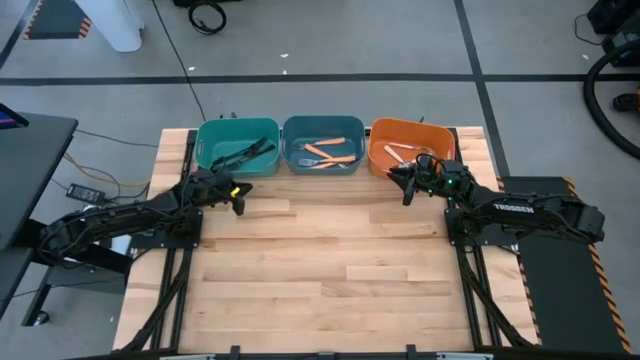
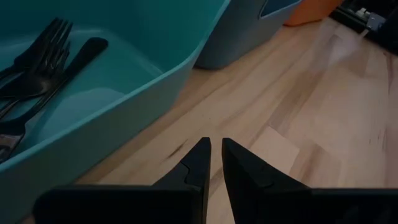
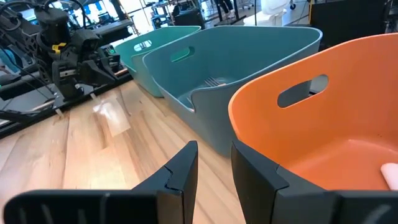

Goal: Sort silverware by color (type)
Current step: Return to Home Position

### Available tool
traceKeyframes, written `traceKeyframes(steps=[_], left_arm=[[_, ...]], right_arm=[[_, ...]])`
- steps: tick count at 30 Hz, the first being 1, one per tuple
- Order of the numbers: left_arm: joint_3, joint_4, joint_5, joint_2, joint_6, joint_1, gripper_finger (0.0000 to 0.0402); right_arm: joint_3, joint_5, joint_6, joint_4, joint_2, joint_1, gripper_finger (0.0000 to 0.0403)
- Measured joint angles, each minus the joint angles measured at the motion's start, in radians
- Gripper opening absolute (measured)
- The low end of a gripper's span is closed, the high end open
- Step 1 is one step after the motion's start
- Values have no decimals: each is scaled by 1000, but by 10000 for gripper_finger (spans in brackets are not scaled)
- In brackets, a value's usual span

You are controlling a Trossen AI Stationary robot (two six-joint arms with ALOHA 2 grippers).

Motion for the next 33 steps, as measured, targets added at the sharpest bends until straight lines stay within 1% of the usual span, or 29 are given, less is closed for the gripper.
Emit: traceKeyframes(steps=[7,11,13,18,24,33], left_arm=[[0,0,0,0,1,0,48],[0,-3,0,-42,1,0,48],[0,-15,0,-80,0,0,48],[0,-12,0,-235,0,0,48],[-1,-12,0,-414,0,0,48],[-1,-12,0,-555,1,0,48]], right_arm=[[0,2,0,-3,-2,0,105],[1,3,0,-5,-59,0,105],[1,3,0,-9,-101,0,105],[1,3,0,-6,-230,0,105],[1,3,0,-5,-418,0,105],[1,2,0,-5,-628,0,105]])
